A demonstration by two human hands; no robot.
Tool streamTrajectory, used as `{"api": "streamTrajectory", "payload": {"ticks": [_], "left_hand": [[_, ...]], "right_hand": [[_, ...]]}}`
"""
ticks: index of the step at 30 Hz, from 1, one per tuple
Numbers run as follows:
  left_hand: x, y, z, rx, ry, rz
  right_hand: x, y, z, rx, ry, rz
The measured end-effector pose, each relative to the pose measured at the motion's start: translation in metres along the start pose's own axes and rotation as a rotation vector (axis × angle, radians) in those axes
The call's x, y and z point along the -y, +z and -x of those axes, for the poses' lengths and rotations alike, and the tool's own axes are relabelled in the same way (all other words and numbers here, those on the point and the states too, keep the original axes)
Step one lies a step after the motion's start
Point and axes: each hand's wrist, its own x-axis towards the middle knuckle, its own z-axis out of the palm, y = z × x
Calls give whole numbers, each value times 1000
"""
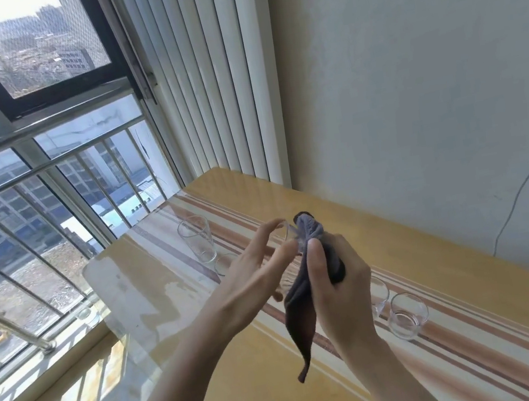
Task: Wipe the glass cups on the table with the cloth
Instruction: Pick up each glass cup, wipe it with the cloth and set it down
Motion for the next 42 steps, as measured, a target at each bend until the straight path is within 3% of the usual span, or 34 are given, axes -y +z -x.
{"api": "streamTrajectory", "payload": {"ticks": [3,6,11,14,17,21,24,27,31,35,42], "left_hand": [[2,2,2,-28,13,53],[10,4,5,-38,91,35],[23,5,1,-23,192,38],[30,6,-2,-14,251,11],[32,8,-3,-19,252,-96],[29,11,-5,-66,137,-191],[20,18,-4,-53,-24,60],[19,24,-4,-71,-96,173],[22,19,-2,-66,18,124],[29,16,-3,-65,97,87],[31,11,-1,-80,239,111]], "right_hand": [[-5,-3,1,84,-84,71],[-2,-8,-6,239,-26,119],[5,-16,-27,434,408,96],[0,-21,-36,553,667,-116],[-6,-20,-26,427,731,-239],[-4,-11,-9,108,587,-163],[-9,-6,1,1,253,0],[-18,-4,8,54,-20,167],[-14,-8,0,220,-70,306],[-2,-13,-23,422,224,257],[-9,-17,-47,574,781,-51]]}}
